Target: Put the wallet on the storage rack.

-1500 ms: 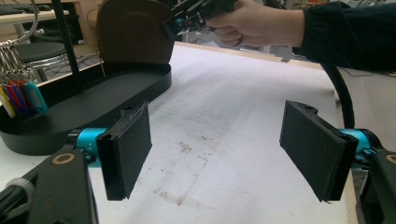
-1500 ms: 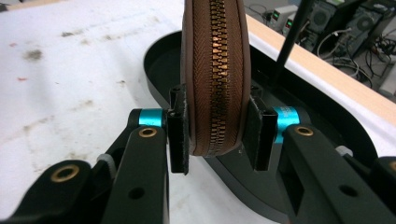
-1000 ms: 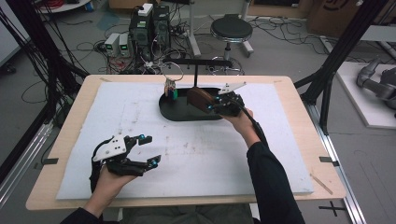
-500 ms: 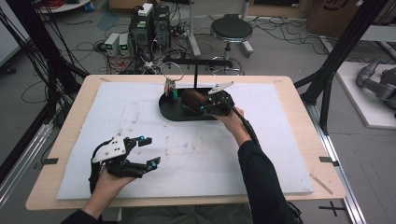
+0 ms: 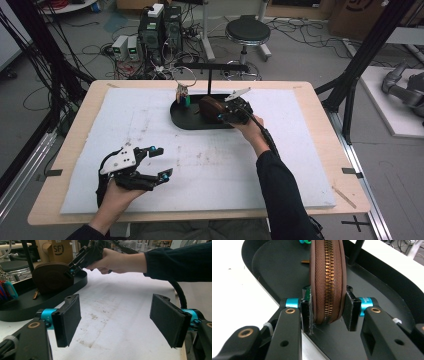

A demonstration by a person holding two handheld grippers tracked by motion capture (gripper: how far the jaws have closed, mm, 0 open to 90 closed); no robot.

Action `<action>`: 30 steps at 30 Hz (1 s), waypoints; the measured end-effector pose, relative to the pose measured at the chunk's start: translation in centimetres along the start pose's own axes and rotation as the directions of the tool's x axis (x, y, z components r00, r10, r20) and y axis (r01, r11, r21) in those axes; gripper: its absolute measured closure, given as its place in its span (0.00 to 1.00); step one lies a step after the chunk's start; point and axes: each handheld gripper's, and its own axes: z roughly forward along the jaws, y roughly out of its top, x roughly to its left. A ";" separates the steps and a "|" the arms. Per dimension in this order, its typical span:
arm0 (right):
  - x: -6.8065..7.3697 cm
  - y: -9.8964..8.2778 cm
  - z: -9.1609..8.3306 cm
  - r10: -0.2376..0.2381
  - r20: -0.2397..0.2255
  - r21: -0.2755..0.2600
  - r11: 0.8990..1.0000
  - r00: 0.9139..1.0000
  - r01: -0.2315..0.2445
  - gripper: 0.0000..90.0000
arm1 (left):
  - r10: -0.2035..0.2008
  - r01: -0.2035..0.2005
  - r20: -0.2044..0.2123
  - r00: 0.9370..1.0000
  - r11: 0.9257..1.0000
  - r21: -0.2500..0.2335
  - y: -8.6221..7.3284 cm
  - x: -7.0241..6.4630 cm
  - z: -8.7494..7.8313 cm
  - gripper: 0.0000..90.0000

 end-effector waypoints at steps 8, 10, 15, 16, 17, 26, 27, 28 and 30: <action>-0.4 0.1 -1.2 0.025 0.064 -0.022 0.999 0.998 -0.024 0.51 | 0.011 -0.011 0.000 1.000 1.000 0.010 0.0 0.0 0.0 0.28; -0.7 0.0 -1.8 0.026 0.072 -0.036 0.999 0.997 -0.024 0.48 | 0.012 -0.012 -0.001 1.000 1.000 0.010 0.0 0.0 0.0 0.28; -1.0 -0.2 -4.2 0.036 0.099 -0.066 0.997 0.994 -0.029 0.43 | 0.024 -0.024 -0.009 1.000 1.000 0.016 0.1 0.0 0.0 0.28; -1.0 -0.3 -4.7 0.031 0.096 -0.069 0.997 0.995 -0.024 0.42 | 0.024 -0.024 -0.013 1.000 1.000 0.014 0.1 0.0 0.0 0.28; -1.1 -0.4 -5.2 0.034 0.088 -0.074 0.997 0.996 -0.028 0.41 | 0.024 -0.023 -0.015 1.000 1.000 0.013 0.1 0.1 0.0 0.28; 0.2 -3.2 -11.0 0.010 0.058 -0.175 0.984 0.998 0.000 0.36 | 0.052 -0.050 -0.062 0.997 0.998 0.036 0.3 0.9 0.0 0.28; 0.4 -3.5 -11.5 0.008 0.053 -0.184 0.983 0.999 0.002 0.36 | 0.067 -0.063 -0.079 0.995 0.997 0.050 0.2 1.0 0.0 0.28; 0.7 -4.0 -12.3 0.009 0.041 -0.198 0.980 0.999 -0.001 0.36 | 0.067 -0.063 -0.086 0.994 0.997 0.054 0.2 1.2 0.0 0.28; 1.0 -4.9 -13.4 0.008 0.032 -0.223 0.975 0.999 -0.001 0.36 | 0.063 -0.057 -0.100 0.993 0.997 0.057 0.1 1.6 -0.1 0.28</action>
